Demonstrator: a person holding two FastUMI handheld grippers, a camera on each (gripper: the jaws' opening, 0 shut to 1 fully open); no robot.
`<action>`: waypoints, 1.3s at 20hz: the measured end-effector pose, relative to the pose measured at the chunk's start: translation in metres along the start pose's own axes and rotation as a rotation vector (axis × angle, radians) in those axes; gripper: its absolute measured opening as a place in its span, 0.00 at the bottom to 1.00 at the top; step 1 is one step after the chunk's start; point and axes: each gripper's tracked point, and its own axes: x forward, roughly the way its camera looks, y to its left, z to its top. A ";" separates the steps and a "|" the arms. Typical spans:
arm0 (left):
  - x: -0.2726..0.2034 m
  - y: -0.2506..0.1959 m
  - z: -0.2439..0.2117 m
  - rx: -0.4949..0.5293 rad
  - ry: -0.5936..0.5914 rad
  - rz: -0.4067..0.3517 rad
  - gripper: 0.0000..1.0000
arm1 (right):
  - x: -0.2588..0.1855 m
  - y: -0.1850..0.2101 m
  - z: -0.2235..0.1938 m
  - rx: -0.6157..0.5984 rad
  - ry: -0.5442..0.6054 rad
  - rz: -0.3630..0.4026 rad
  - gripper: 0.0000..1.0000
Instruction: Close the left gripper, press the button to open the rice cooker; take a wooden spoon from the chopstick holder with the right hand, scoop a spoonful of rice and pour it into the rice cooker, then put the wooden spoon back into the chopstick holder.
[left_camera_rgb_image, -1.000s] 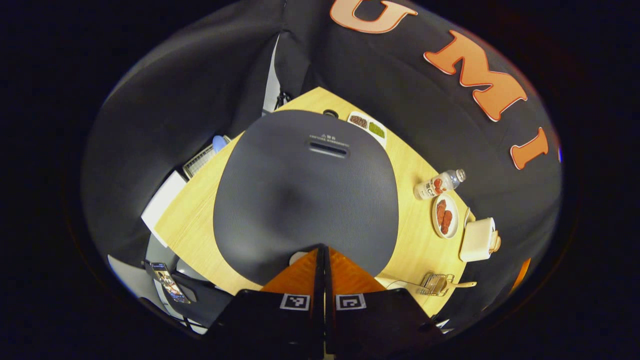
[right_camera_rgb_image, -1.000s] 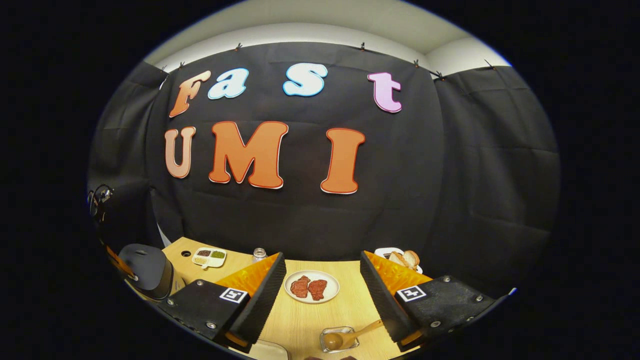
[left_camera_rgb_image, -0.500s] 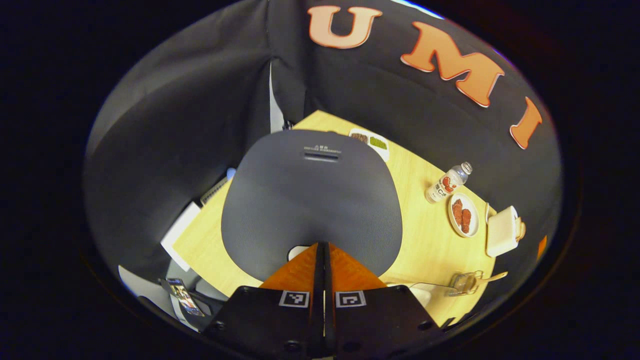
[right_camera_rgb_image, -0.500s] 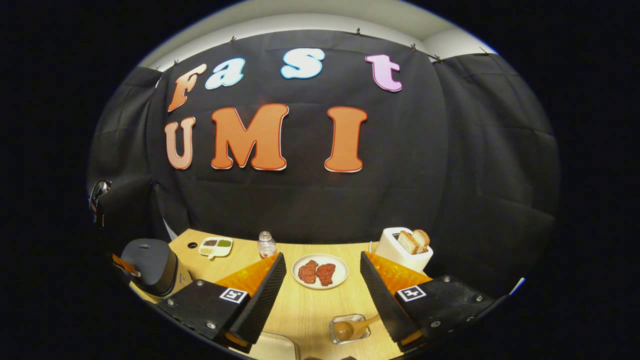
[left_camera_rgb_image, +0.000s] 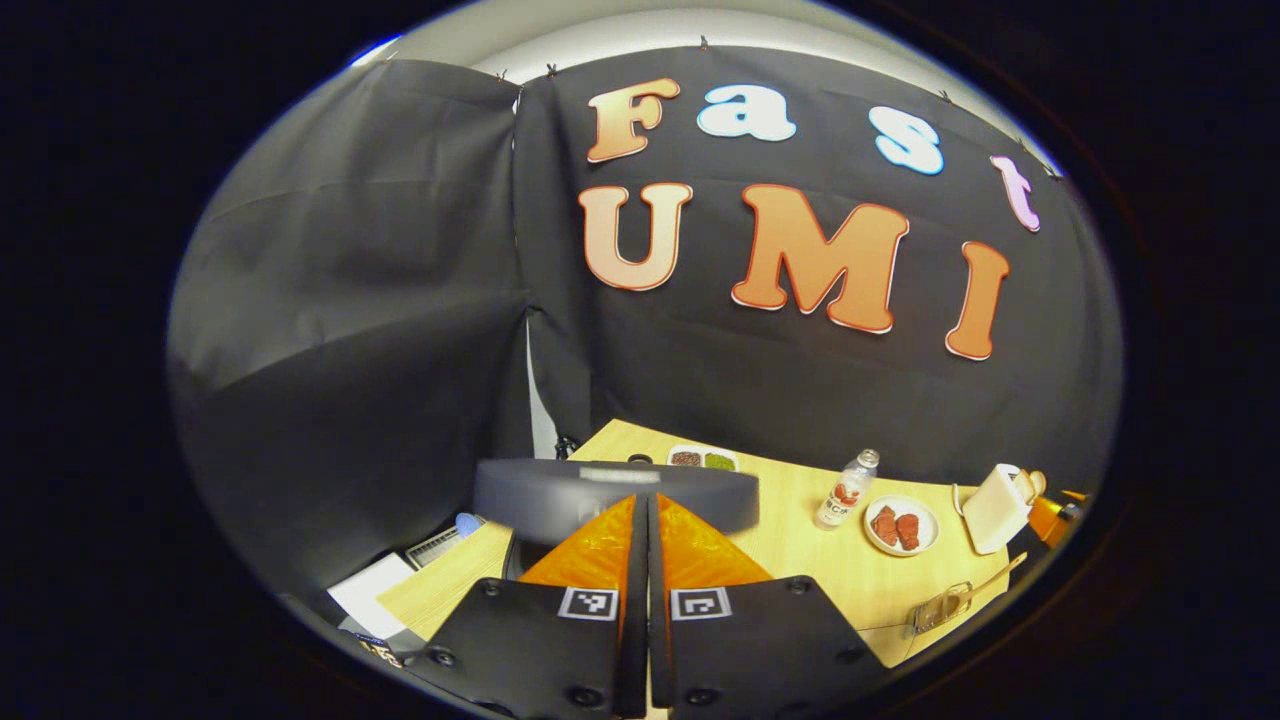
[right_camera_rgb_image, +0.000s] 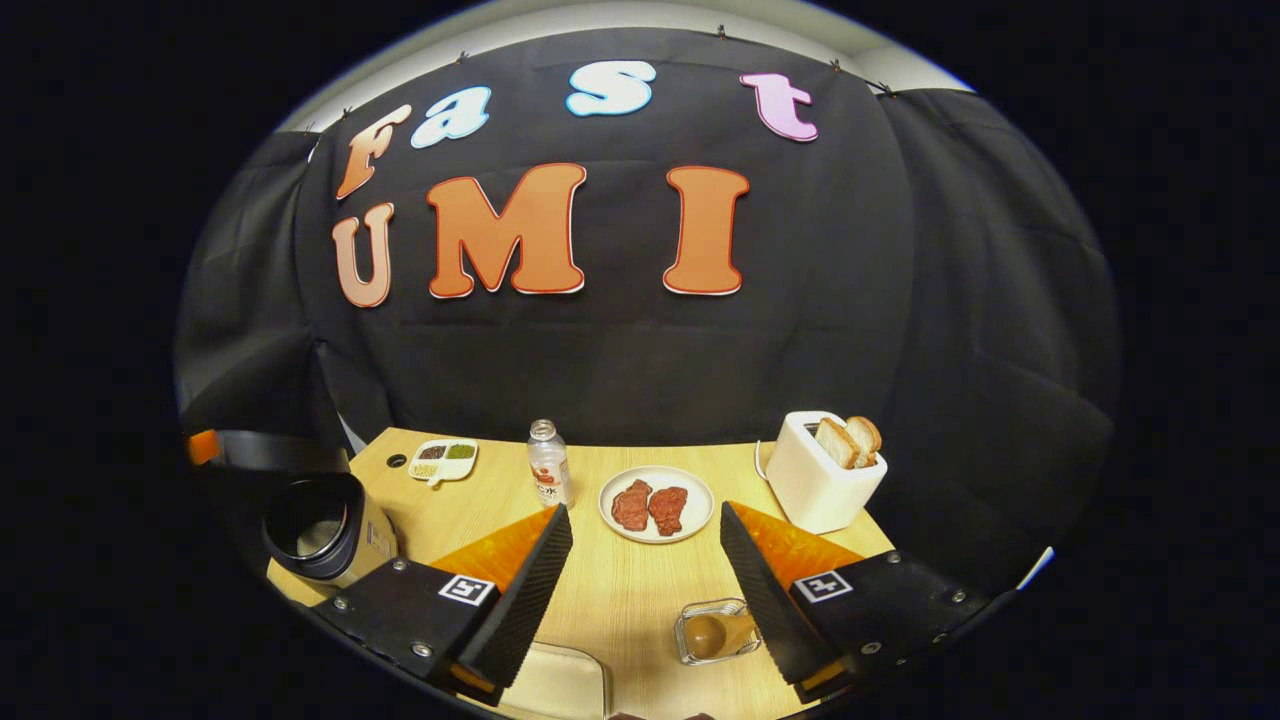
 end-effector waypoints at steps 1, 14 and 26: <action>-0.003 -0.005 -0.002 0.028 -0.005 -0.012 0.03 | 0.001 -0.003 -0.005 0.003 0.013 -0.004 0.93; -0.053 -0.047 0.030 0.159 -0.242 -0.077 0.85 | 0.024 -0.097 -0.097 0.089 0.229 -0.148 0.93; -0.075 -0.075 0.037 0.183 -0.259 -0.055 0.92 | 0.082 -0.127 -0.170 0.248 0.314 -0.109 0.77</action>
